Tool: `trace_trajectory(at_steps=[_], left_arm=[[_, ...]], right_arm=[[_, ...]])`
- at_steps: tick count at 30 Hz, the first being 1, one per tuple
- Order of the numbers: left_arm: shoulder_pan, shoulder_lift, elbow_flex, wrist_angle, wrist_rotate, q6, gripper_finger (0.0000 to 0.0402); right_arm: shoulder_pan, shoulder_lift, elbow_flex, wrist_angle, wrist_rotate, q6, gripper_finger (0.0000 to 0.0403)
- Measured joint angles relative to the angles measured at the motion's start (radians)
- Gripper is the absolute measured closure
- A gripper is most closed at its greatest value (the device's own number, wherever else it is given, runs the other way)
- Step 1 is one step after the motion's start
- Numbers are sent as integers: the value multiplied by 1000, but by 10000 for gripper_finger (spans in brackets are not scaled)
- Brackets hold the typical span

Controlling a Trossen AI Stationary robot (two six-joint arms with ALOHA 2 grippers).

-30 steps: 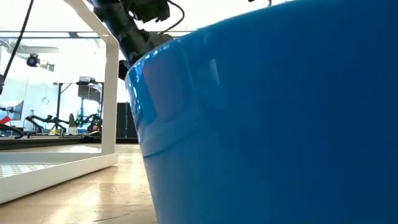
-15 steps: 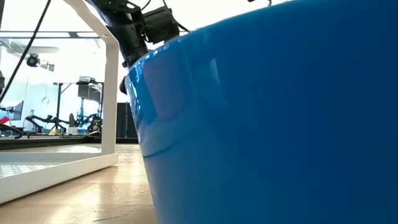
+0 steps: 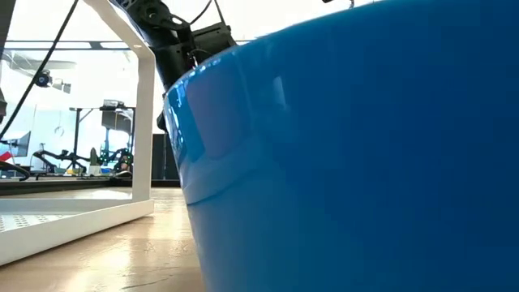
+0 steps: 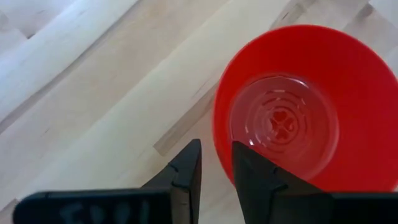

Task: Pick & Place Mini bowls
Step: Stack the red bowl on top of the red bowl on the shelf

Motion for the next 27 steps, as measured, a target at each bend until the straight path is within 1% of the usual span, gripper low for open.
trace_trajectory(at_steps=[8, 18, 24, 27], left_arm=[[0, 28, -1, 11, 0, 0, 321], [0, 76, -5, 45, 2, 5, 321], [0, 102, -5, 72, 2, 62, 321], [0, 102, -5, 71, 2, 83, 332]], right_arm=[[0, 0, 0, 0, 0, 0, 335], [0, 0, 0, 0, 0, 0, 322], [0, 0, 0, 0, 0, 0, 325], [0, 0, 0, 0, 0, 2, 329]])
